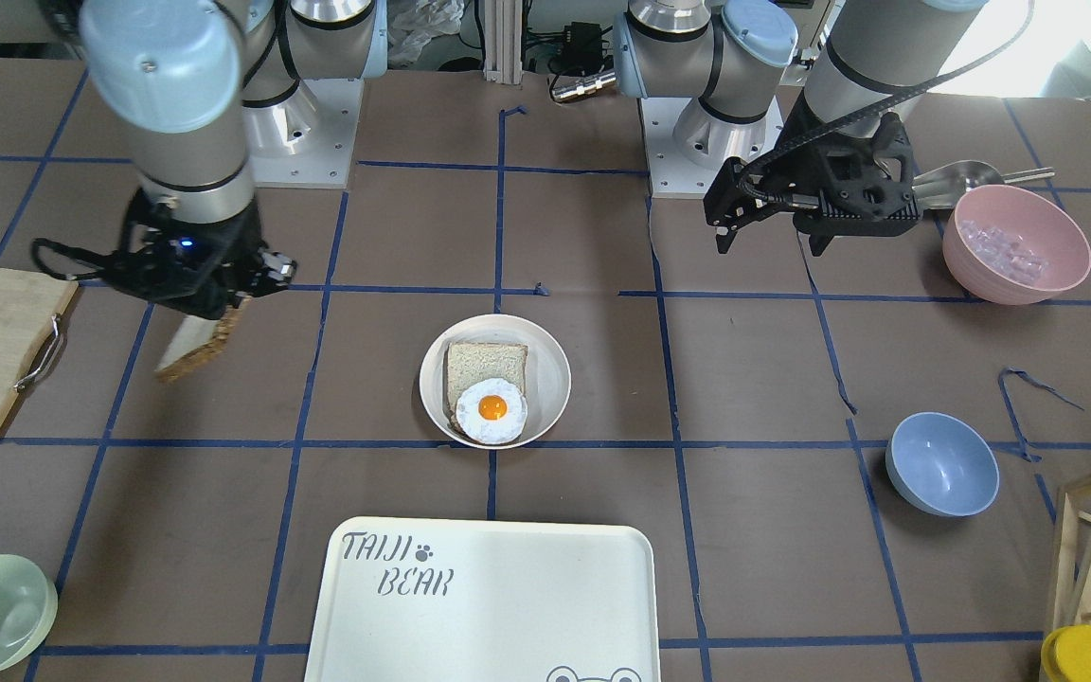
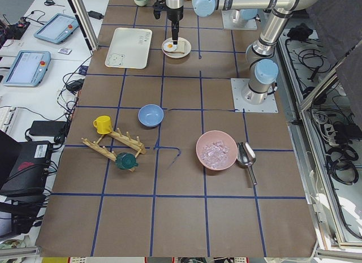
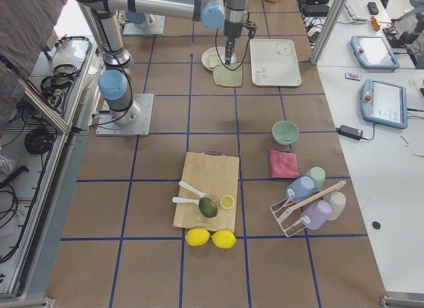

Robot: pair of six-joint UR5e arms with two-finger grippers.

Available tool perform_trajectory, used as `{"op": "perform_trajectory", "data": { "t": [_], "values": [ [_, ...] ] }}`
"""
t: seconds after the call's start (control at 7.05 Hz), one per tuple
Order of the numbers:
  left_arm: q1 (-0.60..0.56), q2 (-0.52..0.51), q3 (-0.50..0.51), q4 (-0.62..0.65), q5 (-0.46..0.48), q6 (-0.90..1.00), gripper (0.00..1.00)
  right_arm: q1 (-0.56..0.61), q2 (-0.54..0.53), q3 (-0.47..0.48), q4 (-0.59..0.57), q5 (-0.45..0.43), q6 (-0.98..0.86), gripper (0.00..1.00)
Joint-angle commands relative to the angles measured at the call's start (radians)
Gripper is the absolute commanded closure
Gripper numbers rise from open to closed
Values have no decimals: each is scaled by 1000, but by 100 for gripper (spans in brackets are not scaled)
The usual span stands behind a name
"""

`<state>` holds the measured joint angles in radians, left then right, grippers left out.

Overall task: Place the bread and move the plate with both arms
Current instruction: 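Lift the bread slice and carry it over the egg toast plate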

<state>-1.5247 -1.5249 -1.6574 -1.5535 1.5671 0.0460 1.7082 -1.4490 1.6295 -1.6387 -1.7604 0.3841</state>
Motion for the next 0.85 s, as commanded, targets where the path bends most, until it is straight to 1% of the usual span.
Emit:
{"op": "perform_trajectory", "data": {
  "t": [0.0, 0.14, 0.43, 0.57, 0.71],
  "values": [
    [0, -3, -2, 3, -2, 0, 0, 211, 90, -17, -48, 93, 221, 100],
    [0, -3, -1, 7, -12, -3, 0, 278, 128, -19, -103, 95, 223, 100],
    [1, -9, -2, 12, -10, 1, 0, 295, 194, -17, -202, 111, 237, 100],
    [2, -9, -1, 10, -6, 0, 0, 297, 234, -14, -301, 116, 234, 100],
    [2, -6, -1, 6, 2, 0, 0, 307, 268, -14, -317, 116, 237, 100]
  ]
}}
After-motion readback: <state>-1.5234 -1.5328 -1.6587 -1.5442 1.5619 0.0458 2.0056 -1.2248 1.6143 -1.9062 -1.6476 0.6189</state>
